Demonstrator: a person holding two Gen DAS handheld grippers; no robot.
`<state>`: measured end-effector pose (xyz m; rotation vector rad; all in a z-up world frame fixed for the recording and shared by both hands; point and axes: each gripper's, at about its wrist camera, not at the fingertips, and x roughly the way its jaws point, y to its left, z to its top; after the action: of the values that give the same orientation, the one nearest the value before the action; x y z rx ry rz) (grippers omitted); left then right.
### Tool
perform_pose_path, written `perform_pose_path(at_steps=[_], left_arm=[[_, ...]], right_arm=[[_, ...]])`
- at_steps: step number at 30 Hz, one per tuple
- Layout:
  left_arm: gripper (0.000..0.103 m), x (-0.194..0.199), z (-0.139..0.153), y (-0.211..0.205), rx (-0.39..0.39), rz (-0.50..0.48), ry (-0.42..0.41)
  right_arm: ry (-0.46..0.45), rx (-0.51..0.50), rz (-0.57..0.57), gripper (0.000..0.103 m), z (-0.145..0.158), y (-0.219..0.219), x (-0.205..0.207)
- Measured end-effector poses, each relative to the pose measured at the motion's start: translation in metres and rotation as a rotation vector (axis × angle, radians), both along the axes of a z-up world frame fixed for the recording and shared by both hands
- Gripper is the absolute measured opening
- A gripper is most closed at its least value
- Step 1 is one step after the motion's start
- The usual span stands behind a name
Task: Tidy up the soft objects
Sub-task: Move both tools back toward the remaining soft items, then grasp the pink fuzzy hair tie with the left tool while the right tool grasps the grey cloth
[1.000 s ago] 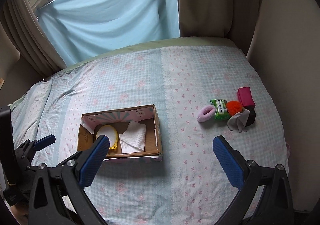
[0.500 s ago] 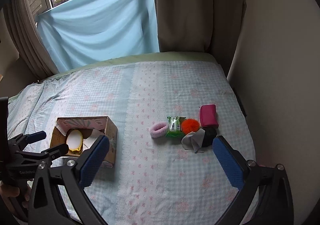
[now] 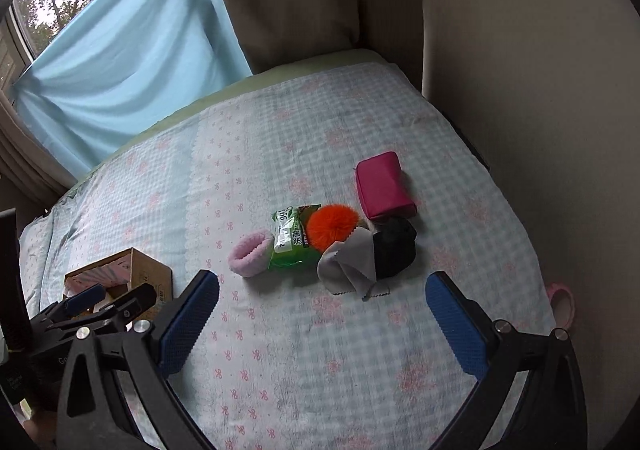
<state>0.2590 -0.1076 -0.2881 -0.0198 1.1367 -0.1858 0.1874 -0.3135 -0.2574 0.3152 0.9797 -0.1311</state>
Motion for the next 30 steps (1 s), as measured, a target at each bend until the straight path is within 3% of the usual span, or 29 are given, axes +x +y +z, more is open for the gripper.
perform_pose_path(at_steps=[6,13,19,25,30], left_arm=[[0.103,0.030,-0.074,-0.013,0.022,-0.008,0.042],[0.102,0.056,-0.132,-0.033,0.049,-0.077,0.037],[0.100,0.073,-0.157,-0.045,0.038,-0.130,0.022],[0.079,0.083,-0.162,-0.056,0.014,-0.198,0.000],[0.043,0.086,-0.157,-0.065,-0.025,-0.254,-0.006]], right_arm=[[0.012,0.110,-0.163,0.103,-0.073,-0.013,0.014],[-0.002,0.161,-0.331,0.102,-0.127,-0.020,0.033],[0.016,0.220,-0.436,0.086,-0.165,-0.028,0.047],[0.031,0.196,-0.489,0.066,-0.175,-0.028,0.053],[0.062,0.141,-0.481,0.045,-0.176,-0.023,0.055]])
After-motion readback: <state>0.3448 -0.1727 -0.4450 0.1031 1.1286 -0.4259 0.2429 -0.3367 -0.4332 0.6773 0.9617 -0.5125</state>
